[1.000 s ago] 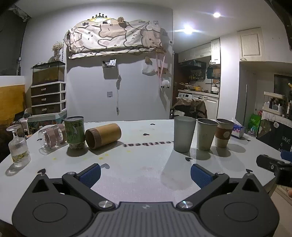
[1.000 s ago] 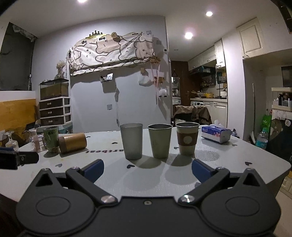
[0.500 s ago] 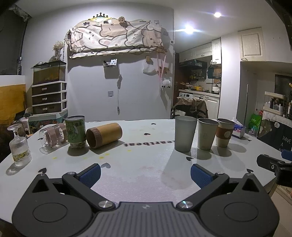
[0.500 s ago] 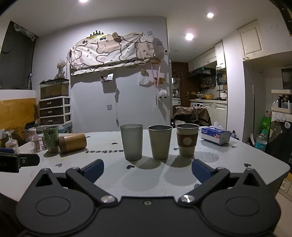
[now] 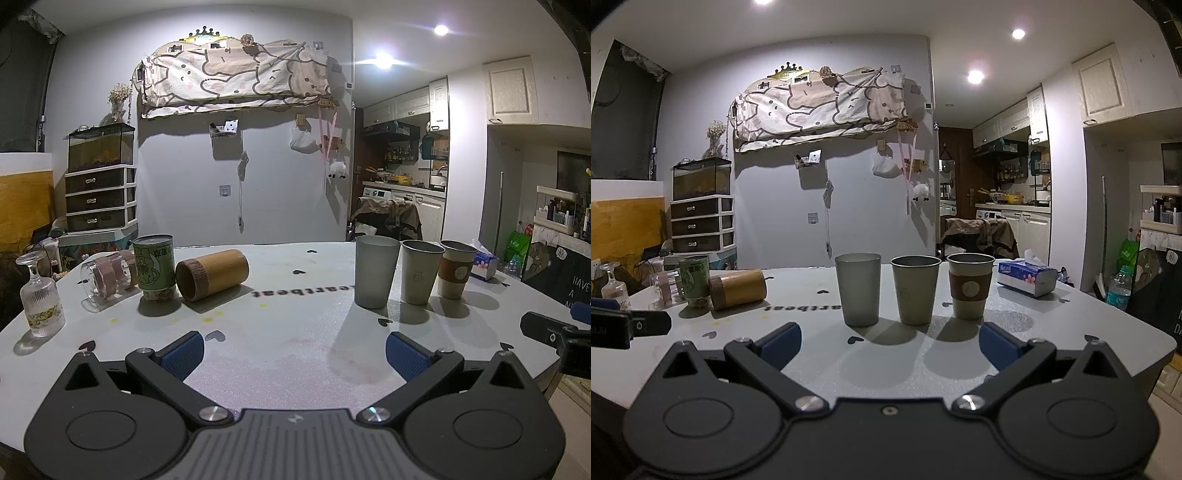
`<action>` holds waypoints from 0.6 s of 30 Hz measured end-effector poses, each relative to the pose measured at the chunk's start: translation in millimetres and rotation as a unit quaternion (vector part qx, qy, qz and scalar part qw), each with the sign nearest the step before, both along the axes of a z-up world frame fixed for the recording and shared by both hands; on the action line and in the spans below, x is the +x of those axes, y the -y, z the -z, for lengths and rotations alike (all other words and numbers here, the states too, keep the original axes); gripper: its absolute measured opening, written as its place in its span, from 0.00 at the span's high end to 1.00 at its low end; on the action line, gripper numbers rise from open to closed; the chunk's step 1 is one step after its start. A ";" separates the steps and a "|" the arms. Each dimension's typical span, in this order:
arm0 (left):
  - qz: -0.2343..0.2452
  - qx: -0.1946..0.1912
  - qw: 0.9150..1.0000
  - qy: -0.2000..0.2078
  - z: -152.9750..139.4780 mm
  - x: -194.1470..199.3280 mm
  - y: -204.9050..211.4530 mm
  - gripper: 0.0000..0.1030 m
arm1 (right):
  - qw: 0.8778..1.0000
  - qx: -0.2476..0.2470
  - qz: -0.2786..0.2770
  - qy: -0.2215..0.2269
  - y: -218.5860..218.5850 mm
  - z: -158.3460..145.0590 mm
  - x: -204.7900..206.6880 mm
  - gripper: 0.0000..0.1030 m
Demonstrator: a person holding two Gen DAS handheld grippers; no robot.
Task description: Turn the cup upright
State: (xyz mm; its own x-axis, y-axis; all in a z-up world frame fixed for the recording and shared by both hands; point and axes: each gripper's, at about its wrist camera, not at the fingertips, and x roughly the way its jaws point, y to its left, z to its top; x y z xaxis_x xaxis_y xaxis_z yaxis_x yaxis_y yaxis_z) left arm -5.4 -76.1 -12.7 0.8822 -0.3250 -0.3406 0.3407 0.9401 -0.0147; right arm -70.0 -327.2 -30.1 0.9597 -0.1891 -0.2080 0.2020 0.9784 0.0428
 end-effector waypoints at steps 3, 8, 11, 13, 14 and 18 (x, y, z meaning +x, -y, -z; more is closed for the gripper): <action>0.000 0.000 1.000 0.000 0.1 0.2 0.1 0.00 | 1.000 0.000 0.000 0.000 -0.3 -0.5 0.0 0.00; -0.001 -0.001 1.000 -0.001 -0.6 0.8 -2.0 0.00 | 1.000 0.000 0.000 0.000 -0.3 -0.4 -0.1 0.00; -0.001 -0.001 1.000 -0.001 -0.6 0.7 -1.9 0.00 | 1.000 0.000 0.000 0.000 -0.5 -0.7 -0.2 0.00; -0.001 -0.001 1.000 0.000 -0.6 0.7 -1.8 0.00 | 1.000 -0.001 0.000 0.001 -0.3 -0.6 -0.2 0.00; -0.001 0.000 1.000 -0.001 -0.6 0.7 -1.8 0.00 | 1.000 -0.001 -0.001 0.001 -0.4 -1.0 -0.4 0.00; -0.001 0.000 1.000 -0.001 -0.4 0.6 -1.8 0.00 | 1.000 -0.001 -0.001 0.001 -0.5 -1.4 -0.5 0.00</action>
